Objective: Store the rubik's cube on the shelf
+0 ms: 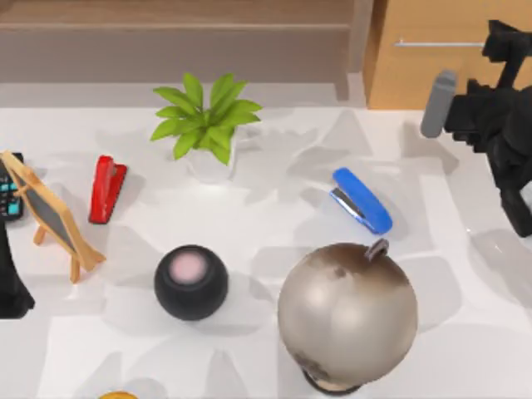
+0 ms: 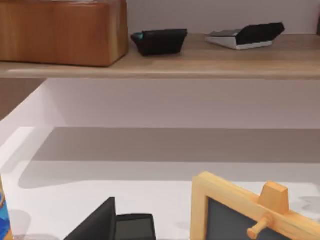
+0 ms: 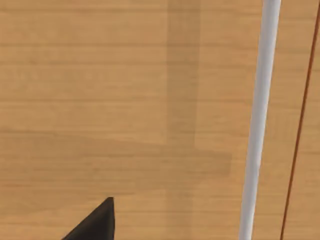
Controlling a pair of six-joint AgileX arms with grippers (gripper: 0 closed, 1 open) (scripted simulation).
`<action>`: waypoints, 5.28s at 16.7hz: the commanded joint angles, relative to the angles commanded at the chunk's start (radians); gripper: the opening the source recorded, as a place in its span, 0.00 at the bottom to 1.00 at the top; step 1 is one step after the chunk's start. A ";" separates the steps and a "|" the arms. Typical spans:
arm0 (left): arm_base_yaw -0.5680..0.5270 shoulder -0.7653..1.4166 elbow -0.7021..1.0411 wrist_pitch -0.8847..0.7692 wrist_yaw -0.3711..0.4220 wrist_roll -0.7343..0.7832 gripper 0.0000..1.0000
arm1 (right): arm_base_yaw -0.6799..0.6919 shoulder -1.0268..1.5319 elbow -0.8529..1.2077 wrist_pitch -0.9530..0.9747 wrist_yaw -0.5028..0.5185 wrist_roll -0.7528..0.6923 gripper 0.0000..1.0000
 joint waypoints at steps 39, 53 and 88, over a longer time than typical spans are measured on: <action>0.000 0.000 0.000 0.000 0.000 0.000 1.00 | 0.002 0.008 0.049 -0.013 -0.001 0.005 0.00; 0.000 0.000 0.000 0.000 0.000 0.000 1.00 | 0.031 -0.101 -0.241 0.139 0.039 0.012 0.00; 0.000 0.000 0.000 0.000 0.000 0.000 1.00 | 0.136 -0.233 -0.674 0.428 0.140 0.007 0.90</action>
